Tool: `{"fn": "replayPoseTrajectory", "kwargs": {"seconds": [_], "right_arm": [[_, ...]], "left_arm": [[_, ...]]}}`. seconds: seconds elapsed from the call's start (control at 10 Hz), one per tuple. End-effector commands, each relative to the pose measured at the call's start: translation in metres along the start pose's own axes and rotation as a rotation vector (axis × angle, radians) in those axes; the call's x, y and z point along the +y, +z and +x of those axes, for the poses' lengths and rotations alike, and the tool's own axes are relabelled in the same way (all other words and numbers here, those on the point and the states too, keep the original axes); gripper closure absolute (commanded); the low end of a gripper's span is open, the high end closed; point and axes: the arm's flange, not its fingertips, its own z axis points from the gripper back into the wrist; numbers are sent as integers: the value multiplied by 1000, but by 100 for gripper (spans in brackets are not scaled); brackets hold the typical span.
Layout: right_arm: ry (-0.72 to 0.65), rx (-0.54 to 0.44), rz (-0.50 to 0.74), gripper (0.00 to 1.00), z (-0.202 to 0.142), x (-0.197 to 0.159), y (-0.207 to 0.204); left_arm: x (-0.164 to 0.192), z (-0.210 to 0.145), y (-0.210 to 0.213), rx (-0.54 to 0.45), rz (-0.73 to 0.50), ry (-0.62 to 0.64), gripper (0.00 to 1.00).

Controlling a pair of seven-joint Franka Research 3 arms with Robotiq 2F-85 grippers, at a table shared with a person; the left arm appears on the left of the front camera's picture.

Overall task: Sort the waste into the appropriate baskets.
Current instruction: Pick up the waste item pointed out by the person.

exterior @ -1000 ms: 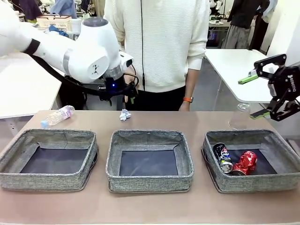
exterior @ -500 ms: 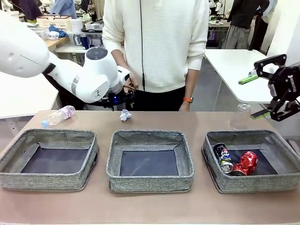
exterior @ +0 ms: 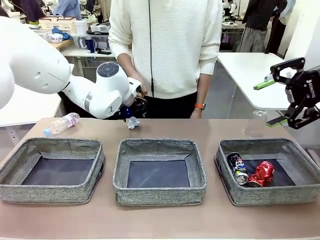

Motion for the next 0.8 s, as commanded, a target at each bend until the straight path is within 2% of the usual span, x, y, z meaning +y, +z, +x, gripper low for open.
{"fn": "replayPoseTrajectory", "kwargs": {"seconds": [0.0,0.7], "right_arm": [[-18,8,14,0,-2,5,2],[-18,8,14,0,-2,5,2]], "left_arm": [[-3,0,-7,-16,26,18,0],[-3,-2,-14,-14,49,16,0]]}}
